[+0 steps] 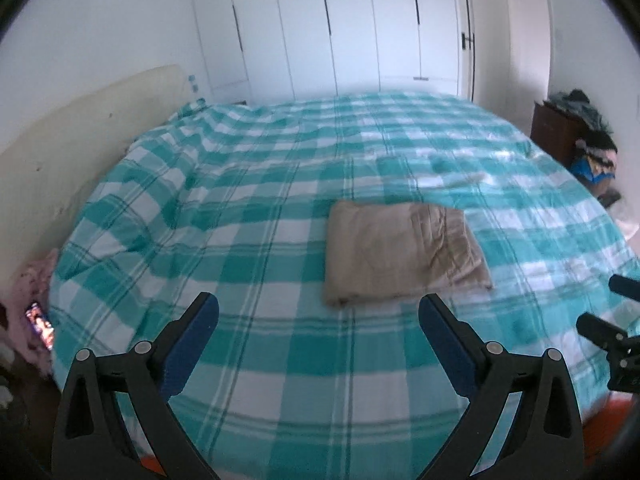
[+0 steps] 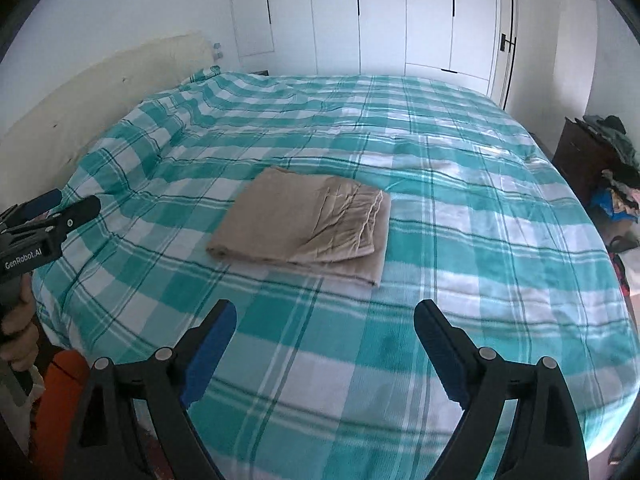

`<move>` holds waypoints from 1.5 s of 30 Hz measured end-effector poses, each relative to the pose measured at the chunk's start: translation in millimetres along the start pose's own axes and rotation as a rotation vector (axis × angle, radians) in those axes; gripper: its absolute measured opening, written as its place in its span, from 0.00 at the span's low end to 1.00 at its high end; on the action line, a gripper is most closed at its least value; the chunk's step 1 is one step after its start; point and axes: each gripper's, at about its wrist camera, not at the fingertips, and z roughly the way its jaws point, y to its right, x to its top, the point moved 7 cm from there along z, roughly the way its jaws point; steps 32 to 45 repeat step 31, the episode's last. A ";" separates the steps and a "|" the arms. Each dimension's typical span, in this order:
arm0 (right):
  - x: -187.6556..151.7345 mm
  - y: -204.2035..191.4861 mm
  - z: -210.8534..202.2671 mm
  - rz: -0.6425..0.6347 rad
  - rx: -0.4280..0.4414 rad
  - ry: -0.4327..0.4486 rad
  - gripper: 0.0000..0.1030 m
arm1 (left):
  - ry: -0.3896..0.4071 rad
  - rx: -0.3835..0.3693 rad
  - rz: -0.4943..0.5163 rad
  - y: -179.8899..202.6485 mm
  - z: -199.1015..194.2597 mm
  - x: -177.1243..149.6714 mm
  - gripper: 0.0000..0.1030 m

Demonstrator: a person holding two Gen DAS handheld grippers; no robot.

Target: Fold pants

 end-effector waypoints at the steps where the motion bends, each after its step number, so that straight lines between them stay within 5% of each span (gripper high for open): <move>1: -3.8 -1.6 -5.0 -0.001 -0.005 -0.001 0.87 | -0.010 -0.002 -0.001 -0.4 -2.3 -3.0 0.98; 24: -50.9 -38.2 -57.2 -0.045 -0.057 -0.050 0.87 | -0.215 -0.125 -0.029 2.6 -31.8 -79.1 0.98; 31: -45.0 -43.4 -52.9 -0.034 -0.036 -0.041 0.87 | -0.155 -0.112 -0.013 4.8 -42.4 -74.0 0.98; 45: -45.0 -43.4 -52.9 -0.034 -0.036 -0.041 0.87 | -0.155 -0.112 -0.013 4.8 -42.4 -74.0 0.98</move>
